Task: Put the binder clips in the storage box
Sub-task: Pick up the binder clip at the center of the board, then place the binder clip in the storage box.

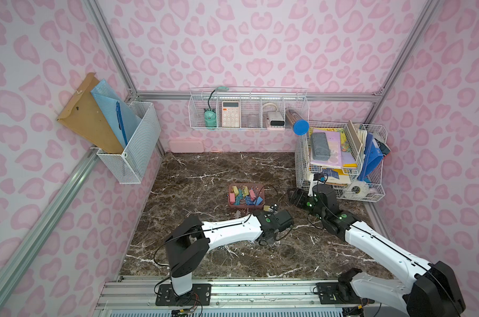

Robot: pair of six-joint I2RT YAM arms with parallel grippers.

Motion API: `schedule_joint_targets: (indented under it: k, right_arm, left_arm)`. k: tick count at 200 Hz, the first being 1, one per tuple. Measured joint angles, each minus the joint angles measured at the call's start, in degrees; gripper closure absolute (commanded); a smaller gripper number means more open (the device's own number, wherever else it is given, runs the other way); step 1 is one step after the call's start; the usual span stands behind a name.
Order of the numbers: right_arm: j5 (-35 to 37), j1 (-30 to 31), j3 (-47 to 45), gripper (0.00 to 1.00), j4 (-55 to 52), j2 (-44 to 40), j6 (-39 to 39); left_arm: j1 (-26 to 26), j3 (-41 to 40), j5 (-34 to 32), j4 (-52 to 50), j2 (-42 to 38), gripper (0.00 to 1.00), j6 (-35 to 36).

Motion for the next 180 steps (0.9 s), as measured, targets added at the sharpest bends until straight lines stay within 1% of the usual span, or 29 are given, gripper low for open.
schedule_joint_targets:
  k: [20,40,62,72,112,135,147,180]
  right_arm:
    - [-0.4,0.0,-1.9,0.09,1.7,-2.8,0.1]
    - [-0.6,0.0,-2.3,0.08,2.5,-4.3,0.1]
    - [-0.9,0.0,-2.3,0.08,3.1,-5.3,0.1]
    - [-0.9,0.0,-2.3,0.08,3.1,-5.7,0.1]
    - [-1.1,0.0,-2.4,0.08,3.0,-6.5,0.5]
    - [-1.5,0.0,-2.4,0.08,2.8,-6.6,0.7]
    - [-1.5,0.0,-2.4,0.08,2.7,-6.6,0.8]
    - [-1.6,0.0,-2.4,0.08,2.1,-6.4,1.0]
  left_arm:
    - [4.3,2.6,-0.8,-3.4,-3.7,1.0,0.0]
    - [9.9,6.4,-0.1,-7.3,-4.0,1.0,0.5]
    - [15.5,12.2,1.5,-12.4,-2.1,1.0,2.2]
    - [17.4,14.6,3.5,-14.5,-0.8,1.0,3.2]
    - [24.7,18.3,10.6,-19.5,5.2,1.0,5.1]
    - [27.8,21.0,13.4,-20.9,9.7,1.0,5.8]
    - [28.7,22.2,15.5,-21.2,11.6,1.0,6.1]
    - [30.9,25.4,18.0,-21.3,15.4,1.0,7.5]
